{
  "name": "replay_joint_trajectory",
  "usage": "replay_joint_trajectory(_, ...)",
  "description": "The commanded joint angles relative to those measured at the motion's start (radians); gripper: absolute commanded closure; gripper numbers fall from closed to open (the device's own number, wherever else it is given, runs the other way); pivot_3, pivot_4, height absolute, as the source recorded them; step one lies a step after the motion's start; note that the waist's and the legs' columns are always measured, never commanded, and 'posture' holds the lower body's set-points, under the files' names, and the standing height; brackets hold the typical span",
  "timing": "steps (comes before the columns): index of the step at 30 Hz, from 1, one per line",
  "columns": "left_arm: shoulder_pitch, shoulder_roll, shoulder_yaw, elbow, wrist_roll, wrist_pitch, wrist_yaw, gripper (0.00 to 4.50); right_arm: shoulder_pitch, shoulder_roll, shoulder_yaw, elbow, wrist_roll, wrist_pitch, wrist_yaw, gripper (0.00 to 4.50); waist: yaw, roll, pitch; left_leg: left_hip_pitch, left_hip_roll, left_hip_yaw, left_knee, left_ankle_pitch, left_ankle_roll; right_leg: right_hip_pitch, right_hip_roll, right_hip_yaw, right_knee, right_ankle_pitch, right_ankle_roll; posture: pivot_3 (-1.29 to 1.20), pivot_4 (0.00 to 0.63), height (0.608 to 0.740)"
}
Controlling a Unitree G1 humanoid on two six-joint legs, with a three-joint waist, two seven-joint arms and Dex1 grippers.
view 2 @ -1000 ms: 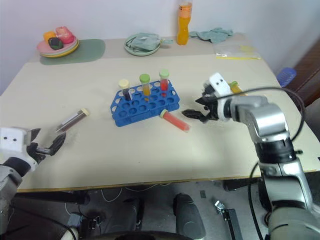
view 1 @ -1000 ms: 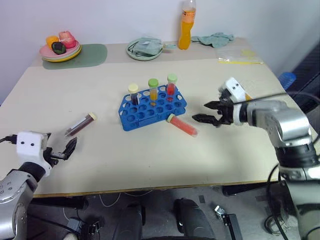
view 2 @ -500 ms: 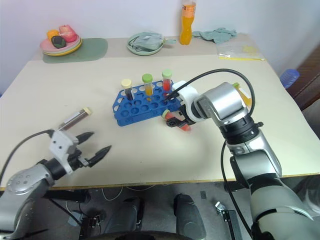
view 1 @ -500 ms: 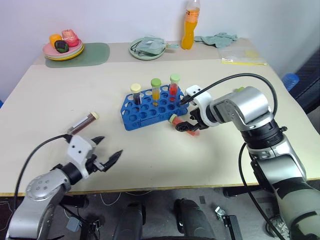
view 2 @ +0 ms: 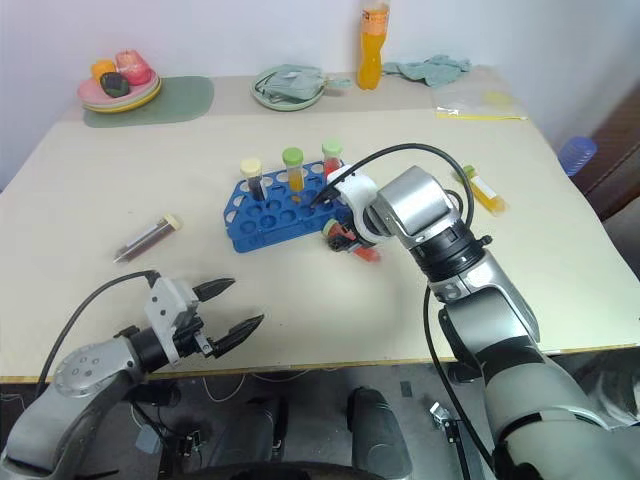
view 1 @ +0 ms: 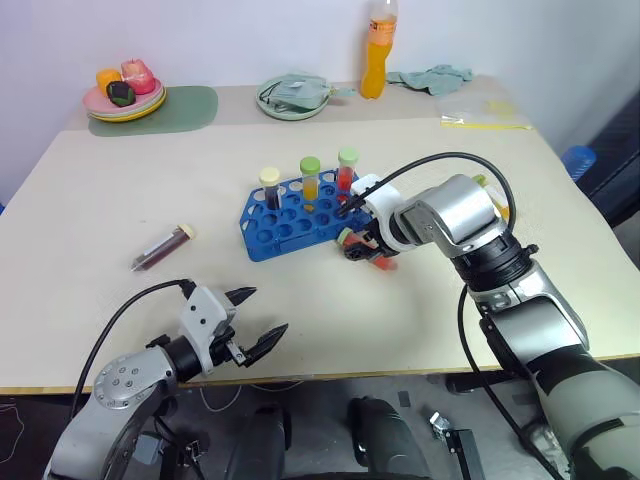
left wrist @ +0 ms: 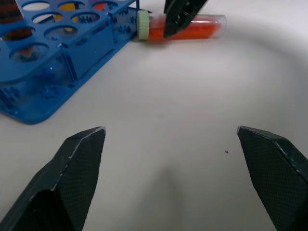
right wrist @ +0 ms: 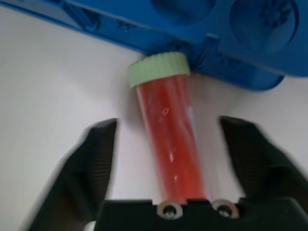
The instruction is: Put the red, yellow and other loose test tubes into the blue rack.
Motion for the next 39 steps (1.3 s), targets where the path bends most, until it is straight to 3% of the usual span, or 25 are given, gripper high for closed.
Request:
replay_joint_trajectory(1,0.002,0.002,0.002,-0.039,0.001,-0.028,-0.003,0.0,-0.017,-0.019,0.015,-0.039,0.005,-0.005,0.027,2.94,-0.001,0.0,0.0,0.0,0.0,0.0,0.0,0.0,0.0,0.0,0.0,0.0,0.0,0.0,0.0,0.0,0.15,0.74)
replay_joint_trajectory(3,0.005,0.004,0.004,-0.038,0.001,-0.029,-0.005,0.0,-0.018,-0.043,0.031,-0.075,0.021,0.008,0.056,3.75,0.0,0.0,0.0,0.0,0.0,0.0,0.0,0.0,0.0,0.0,0.0,0.0,0.0,0.0,0.0,0.0,0.15,0.74)
replay_joint_trajectory(7,0.005,0.004,0.002,-0.03,0.006,-0.035,-0.003,0.0,0.001,-0.147,0.059,-0.231,0.096,-0.008,0.177,3.81,0.004,0.001,0.0,0.0,0.0,0.0,0.0,0.0,0.0,0.0,0.0,0.0,0.0,0.0,0.0,0.0,0.15,0.74)
replay_joint_trajectory(9,0.011,0.002,0.007,-0.027,0.006,-0.041,0.0,0.0,0.053,-0.233,0.031,-0.361,0.134,-0.14,0.282,3.81,0.006,0.0,0.0,0.0,0.0,0.0,0.0,0.0,0.0,0.0,0.0,0.0,-0.001,0.0,0.0,0.0,0.15,0.74)
replay_joint_trajectory(12,0.025,0.003,0.01,-0.021,0.01,-0.055,-0.001,0.0,0.178,-0.284,-0.078,-0.479,0.095,-0.529,0.347,3.81,0.006,0.0,0.0,0.0,0.0,0.0,0.0,0.0,0.001,0.0,0.0,0.0,-0.002,0.0,0.001,0.0,0.15,0.74)
replay_joint_trajectory(14,0.034,0.002,0.014,-0.016,0.014,-0.067,0.001,0.0,0.242,-0.196,-0.204,-0.456,0.093,-0.735,0.279,3.81,-0.002,0.0,0.0,0.0,0.0,0.001,0.0,0.0,0.001,0.0,0.0,0.0,-0.002,0.0,0.001,0.0,0.15,0.74)
replay_joint_trajectory(17,0.028,-0.009,0.018,0.007,0.013,-0.089,0.005,0.0,0.278,0.035,-0.433,-0.352,0.149,-0.83,0.036,3.81,-0.022,0.0,0.0,0.001,0.001,0.001,0.0,0.0,0.001,0.0,0.001,0.001,0.001,0.0,0.0,0.0,0.15,0.74)
replay_joint_trajectory(22,-0.033,-0.029,0.014,0.051,0.024,-0.11,0.023,0.0,0.327,0.248,-0.556,-0.227,0.103,-0.998,-0.187,3.81,-0.013,0.0,0.0,0.001,0.0,-0.001,0.0,0.0,0.0,0.001,0.0,0.0,0.001,0.0,0.0,0.0,0.15,0.74)
replay_joint_trajectory(29,-0.108,-0.024,0.008,0.042,0.015,-0.064,0.036,0.0,0.376,0.343,-0.556,-0.142,0.078,-1.084,-0.26,3.81,-0.023,0.001,0.001,0.0,0.001,0.0,-0.001,0.0,0.0,-0.001,0.001,0.001,0.002,0.0,0.0,0.0,0.15,0.74)
replay_joint_trajectory(39,-0.156,-0.024,0.004,0.004,0.002,0.002,0.054,0.0,0.38,0.388,-0.532,-0.041,0.052,-1.143,-0.267,3.81,-0.02,0.001,0.0,0.0,0.001,0.0,-0.001,0.0,0.0,-0.001,0.001,0.001,0.002,0.0,0.0,0.0,0.15,0.74)
